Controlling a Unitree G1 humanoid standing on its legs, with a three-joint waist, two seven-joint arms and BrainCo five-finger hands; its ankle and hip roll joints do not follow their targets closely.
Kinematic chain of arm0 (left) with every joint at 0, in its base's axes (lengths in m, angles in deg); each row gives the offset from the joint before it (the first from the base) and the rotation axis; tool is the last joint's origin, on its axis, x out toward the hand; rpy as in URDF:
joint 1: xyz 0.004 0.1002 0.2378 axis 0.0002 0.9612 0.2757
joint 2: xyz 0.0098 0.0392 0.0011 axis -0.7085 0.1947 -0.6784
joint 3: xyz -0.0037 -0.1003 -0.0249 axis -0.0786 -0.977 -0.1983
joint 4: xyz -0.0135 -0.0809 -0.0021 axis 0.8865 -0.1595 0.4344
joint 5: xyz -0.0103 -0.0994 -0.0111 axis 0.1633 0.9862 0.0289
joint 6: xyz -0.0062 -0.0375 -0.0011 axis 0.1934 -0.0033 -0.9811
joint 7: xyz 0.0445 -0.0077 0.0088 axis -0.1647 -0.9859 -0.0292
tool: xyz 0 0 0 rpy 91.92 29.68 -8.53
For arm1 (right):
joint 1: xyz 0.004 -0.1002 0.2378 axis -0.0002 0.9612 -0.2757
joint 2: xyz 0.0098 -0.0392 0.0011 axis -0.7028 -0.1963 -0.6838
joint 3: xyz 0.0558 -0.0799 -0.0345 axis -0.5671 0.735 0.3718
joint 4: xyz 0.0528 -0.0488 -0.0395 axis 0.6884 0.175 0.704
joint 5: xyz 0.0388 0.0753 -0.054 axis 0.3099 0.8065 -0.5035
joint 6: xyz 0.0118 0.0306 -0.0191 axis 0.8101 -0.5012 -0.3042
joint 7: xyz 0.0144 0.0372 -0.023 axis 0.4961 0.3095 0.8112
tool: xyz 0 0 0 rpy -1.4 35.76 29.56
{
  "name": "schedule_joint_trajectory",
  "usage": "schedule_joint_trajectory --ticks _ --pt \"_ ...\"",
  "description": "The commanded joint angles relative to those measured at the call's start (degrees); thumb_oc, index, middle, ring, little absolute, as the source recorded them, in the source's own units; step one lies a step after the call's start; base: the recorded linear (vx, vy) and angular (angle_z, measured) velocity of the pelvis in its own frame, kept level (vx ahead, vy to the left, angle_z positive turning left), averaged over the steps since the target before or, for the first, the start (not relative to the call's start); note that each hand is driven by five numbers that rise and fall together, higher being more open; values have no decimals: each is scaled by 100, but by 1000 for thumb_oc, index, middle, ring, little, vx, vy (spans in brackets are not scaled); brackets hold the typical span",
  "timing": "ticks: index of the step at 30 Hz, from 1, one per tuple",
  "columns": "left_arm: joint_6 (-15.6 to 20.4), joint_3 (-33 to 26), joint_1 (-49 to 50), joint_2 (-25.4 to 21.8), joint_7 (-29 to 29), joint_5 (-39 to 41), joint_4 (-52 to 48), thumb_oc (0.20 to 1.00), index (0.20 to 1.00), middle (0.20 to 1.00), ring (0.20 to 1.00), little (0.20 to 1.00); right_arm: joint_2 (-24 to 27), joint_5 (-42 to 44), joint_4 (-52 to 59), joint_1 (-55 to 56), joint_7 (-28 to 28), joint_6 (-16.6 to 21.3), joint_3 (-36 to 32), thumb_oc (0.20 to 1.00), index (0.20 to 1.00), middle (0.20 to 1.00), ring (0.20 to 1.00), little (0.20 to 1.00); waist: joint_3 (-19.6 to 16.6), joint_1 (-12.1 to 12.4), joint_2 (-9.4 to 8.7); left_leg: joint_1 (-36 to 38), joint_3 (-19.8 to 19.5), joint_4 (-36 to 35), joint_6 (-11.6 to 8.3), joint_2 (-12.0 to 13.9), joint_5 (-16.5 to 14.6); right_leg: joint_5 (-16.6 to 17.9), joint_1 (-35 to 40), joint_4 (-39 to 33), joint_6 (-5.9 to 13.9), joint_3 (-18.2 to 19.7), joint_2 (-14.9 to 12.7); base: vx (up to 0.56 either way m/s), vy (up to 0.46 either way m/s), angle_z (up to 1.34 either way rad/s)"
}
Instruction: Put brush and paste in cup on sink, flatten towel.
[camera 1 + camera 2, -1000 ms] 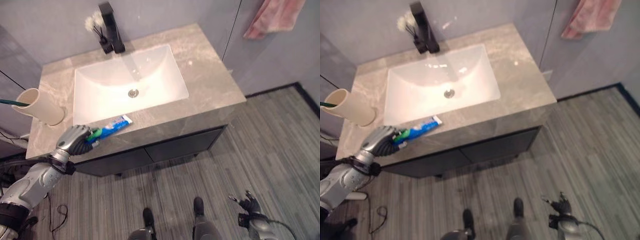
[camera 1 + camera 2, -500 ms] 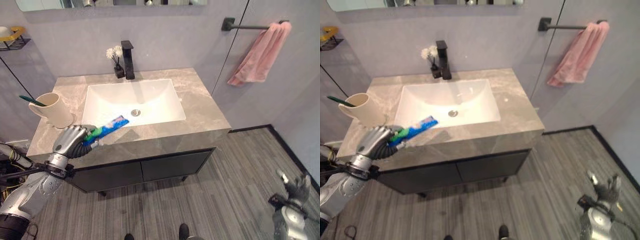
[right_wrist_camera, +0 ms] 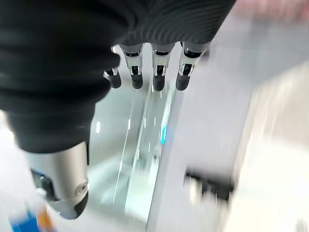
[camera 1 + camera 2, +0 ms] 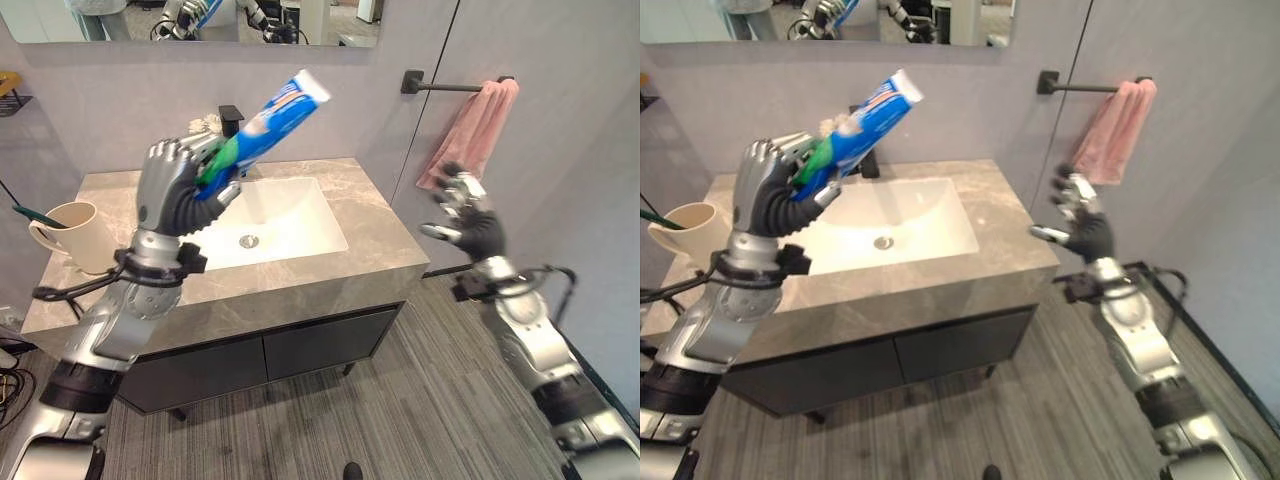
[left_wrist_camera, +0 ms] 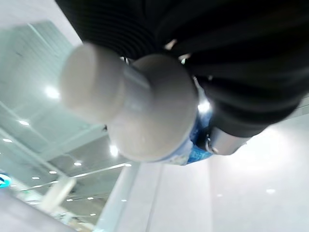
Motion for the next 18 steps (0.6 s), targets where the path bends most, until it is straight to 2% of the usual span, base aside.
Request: schedule_joint_trajectory --ticks 1,4,18 --pt "114 274 -763 46 15 463 -194 200 200 200 200 200 -783 683 189 -1193 93 290 102 1000 1000 1000 1000 1000 -23 233 -38 355 -30 56 192 -97 -458 -189 252 214 665 7 -561 5 80 -5" --pt "126 443 -712 148 -44 515 -246 200 200 200 200 200 -1380 858 147 -1531 45 383 266 1000 1000 1000 1000 1000 8 327 -88 344 -85 56 243 -163 -477 -175 267 253 694 -25 -626 9 56 4" --pt "433 695 50 120 -432 1142 -669 200 200 200 200 200 -2498 1674 -263 -2316 130 501 509 1000 1000 1000 1000 1000 19 726 -343 182 -304 56 351 -409 -503 -44 327 156 736 -261 -839 10 34 9"
